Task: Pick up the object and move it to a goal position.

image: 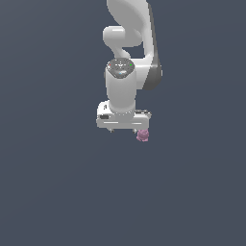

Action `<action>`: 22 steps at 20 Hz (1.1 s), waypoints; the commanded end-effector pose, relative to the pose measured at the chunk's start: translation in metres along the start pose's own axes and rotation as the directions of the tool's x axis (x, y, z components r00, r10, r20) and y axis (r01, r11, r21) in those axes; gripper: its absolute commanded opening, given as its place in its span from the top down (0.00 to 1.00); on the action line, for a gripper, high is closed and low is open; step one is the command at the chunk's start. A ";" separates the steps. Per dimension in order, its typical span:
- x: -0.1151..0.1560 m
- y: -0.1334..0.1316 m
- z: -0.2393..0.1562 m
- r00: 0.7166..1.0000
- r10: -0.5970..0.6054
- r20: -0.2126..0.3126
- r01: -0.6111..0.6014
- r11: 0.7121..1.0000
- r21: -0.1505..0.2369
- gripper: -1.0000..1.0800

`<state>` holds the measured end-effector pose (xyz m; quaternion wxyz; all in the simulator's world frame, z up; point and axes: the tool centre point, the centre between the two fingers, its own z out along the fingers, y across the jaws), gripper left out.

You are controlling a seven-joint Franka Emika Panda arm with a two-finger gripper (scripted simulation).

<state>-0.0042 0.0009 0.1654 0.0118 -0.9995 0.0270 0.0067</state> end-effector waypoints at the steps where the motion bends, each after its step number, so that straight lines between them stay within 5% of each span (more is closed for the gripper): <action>1: 0.000 0.000 0.000 1.000 0.000 0.000 0.000 1.000 0.000 0.04; 10: 0.002 0.029 0.004 0.998 0.065 0.017 -0.065 0.998 -0.008 0.04; 22: -0.009 0.000 0.020 0.996 0.088 0.011 -0.088 0.996 -0.013 0.04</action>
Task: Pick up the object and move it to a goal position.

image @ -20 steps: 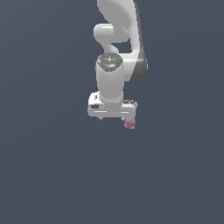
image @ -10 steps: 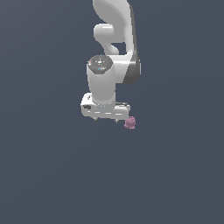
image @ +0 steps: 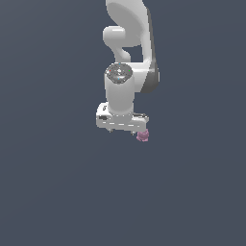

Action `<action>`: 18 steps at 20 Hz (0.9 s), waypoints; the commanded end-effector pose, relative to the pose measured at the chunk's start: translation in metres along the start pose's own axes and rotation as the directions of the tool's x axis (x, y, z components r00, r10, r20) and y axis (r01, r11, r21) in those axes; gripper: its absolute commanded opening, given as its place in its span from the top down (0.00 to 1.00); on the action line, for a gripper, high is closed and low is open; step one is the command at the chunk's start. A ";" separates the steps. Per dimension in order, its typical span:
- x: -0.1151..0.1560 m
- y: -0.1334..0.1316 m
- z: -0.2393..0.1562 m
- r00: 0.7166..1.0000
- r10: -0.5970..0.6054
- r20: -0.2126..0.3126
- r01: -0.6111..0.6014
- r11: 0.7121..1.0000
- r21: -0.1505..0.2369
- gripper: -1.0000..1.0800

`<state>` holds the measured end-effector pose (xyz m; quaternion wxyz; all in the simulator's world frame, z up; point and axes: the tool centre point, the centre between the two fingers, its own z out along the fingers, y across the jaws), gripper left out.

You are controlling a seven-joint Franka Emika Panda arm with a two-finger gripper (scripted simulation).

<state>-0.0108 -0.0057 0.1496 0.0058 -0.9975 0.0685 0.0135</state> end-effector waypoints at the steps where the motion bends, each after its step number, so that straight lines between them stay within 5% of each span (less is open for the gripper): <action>1: -0.006 -0.012 0.007 1.000 0.010 -0.002 -0.010 1.000 -0.002 0.04; 18: -0.073 -0.100 0.059 0.995 0.101 -0.027 -0.101 0.995 -0.007 0.04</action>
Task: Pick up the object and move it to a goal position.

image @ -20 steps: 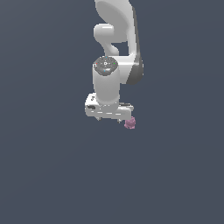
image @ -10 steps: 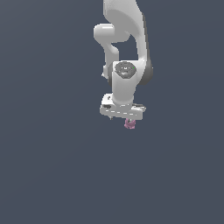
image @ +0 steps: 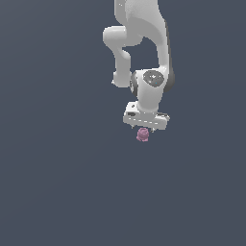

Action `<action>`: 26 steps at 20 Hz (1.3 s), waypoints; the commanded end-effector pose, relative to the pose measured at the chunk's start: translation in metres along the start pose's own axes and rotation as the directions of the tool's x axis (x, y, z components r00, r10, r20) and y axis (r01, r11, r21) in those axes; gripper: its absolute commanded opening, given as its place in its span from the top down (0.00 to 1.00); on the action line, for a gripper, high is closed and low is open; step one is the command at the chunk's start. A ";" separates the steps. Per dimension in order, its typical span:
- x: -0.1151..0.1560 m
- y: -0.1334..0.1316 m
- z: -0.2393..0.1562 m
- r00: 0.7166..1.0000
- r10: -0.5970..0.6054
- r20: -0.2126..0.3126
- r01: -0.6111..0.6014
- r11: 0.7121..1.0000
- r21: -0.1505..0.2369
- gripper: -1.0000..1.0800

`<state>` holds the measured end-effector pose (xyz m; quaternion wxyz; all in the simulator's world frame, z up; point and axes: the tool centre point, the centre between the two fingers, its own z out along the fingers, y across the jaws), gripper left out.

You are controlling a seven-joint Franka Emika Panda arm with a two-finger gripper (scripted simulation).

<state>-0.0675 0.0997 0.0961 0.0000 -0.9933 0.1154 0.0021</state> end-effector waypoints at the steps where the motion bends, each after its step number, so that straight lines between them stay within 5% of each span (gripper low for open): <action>1: -0.007 -0.005 0.004 1.000 0.009 -0.003 -0.009 1.000 0.000 0.04; 25: -0.012 -0.010 0.056 1.000 0.014 -0.004 -0.014 1.000 0.000 0.04; 26: -0.012 -0.010 0.056 1.000 0.014 -0.004 -0.014 1.000 0.000 1.00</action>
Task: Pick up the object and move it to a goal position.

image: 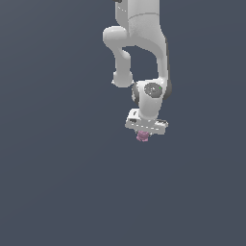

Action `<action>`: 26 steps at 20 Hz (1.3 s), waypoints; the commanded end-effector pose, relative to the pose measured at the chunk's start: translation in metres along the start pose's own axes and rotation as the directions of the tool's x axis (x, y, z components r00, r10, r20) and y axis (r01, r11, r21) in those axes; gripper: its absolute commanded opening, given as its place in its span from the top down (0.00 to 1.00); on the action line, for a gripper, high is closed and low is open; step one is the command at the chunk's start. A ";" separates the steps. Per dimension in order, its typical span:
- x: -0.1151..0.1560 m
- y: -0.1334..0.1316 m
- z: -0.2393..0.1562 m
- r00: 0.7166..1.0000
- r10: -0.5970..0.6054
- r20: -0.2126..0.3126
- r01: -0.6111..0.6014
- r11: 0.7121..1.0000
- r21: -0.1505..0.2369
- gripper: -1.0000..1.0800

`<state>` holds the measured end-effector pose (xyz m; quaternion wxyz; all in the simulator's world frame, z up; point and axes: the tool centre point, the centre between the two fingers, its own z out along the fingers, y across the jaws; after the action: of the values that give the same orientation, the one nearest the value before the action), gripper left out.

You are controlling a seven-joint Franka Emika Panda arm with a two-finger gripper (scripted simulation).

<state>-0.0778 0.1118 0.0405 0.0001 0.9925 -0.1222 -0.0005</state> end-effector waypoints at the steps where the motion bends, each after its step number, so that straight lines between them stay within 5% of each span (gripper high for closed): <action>1: 0.000 0.000 0.001 1.000 0.000 -0.001 0.000 1.000 0.000 1.00; 15: 0.005 -0.001 -0.002 1.000 -0.010 -0.012 0.010 1.000 0.010 1.00; 26: 0.043 -0.005 -0.026 0.990 -0.089 -0.111 0.099 0.991 0.085 1.00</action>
<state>-0.0420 0.1077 0.0617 -0.0321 0.9949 -0.0825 0.0484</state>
